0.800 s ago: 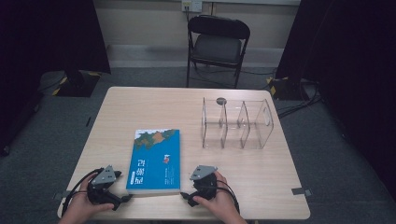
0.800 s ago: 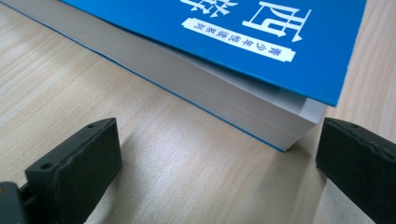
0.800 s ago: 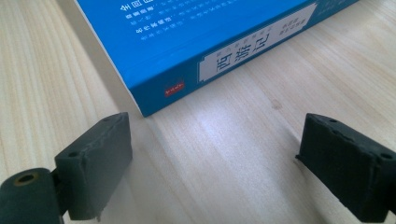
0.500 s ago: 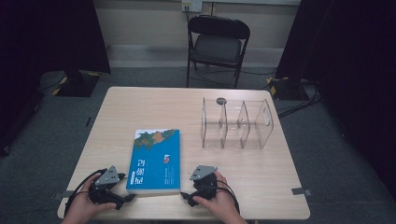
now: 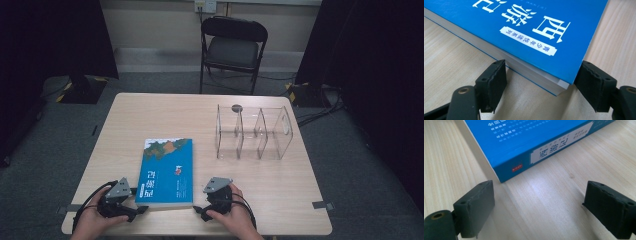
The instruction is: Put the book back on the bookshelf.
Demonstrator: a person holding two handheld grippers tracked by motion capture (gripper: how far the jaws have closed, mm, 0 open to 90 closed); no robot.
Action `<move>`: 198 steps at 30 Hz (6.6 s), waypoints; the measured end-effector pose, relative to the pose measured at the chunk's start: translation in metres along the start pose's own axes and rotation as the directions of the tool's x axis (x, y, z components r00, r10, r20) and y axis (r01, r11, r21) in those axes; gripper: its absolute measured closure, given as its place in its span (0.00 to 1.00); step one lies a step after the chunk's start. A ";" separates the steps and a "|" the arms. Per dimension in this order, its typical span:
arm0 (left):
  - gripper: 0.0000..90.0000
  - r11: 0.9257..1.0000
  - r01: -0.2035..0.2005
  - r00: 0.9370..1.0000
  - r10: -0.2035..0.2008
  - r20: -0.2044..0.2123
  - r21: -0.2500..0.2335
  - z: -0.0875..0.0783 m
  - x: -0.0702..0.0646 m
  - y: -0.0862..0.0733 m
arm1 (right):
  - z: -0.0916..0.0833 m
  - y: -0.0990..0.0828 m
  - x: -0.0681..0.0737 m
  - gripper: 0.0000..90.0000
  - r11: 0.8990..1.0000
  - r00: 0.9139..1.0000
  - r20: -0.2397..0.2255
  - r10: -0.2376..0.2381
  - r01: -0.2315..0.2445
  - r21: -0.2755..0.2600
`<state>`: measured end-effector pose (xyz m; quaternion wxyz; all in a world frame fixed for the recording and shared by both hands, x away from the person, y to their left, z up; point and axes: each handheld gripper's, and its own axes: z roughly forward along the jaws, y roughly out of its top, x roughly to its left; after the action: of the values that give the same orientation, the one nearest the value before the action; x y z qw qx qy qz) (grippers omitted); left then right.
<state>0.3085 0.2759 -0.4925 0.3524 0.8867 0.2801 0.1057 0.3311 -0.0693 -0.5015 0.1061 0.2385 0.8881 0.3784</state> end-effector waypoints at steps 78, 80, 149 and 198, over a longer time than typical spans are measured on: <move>0.33 0.993 0.105 0.994 -0.103 -0.031 0.048 -0.018 -0.006 0.032 | -0.001 0.031 0.013 0.15 0.997 0.995 -0.092 0.033 -0.039 -0.069; 0.33 0.993 0.105 0.994 -0.104 -0.029 0.047 -0.019 -0.005 0.032 | 0.002 0.034 0.016 0.15 0.996 0.995 -0.091 0.033 -0.040 -0.077; 0.28 0.993 0.112 0.994 -0.112 0.000 0.049 -0.023 -0.001 0.024 | 0.037 0.075 0.065 0.75 0.968 0.975 0.055 -0.213 0.218 -0.121; 0.00 0.999 0.012 1.000 -0.011 0.003 -0.043 0.000 0.010 -0.016 | 0.007 0.093 0.048 0.84 0.986 0.997 0.030 -0.071 0.074 -0.146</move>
<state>0.3099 0.2906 -0.5035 0.3724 0.8773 0.2825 0.1087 0.3241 0.0145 -0.4394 0.1482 0.2022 0.8644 0.4358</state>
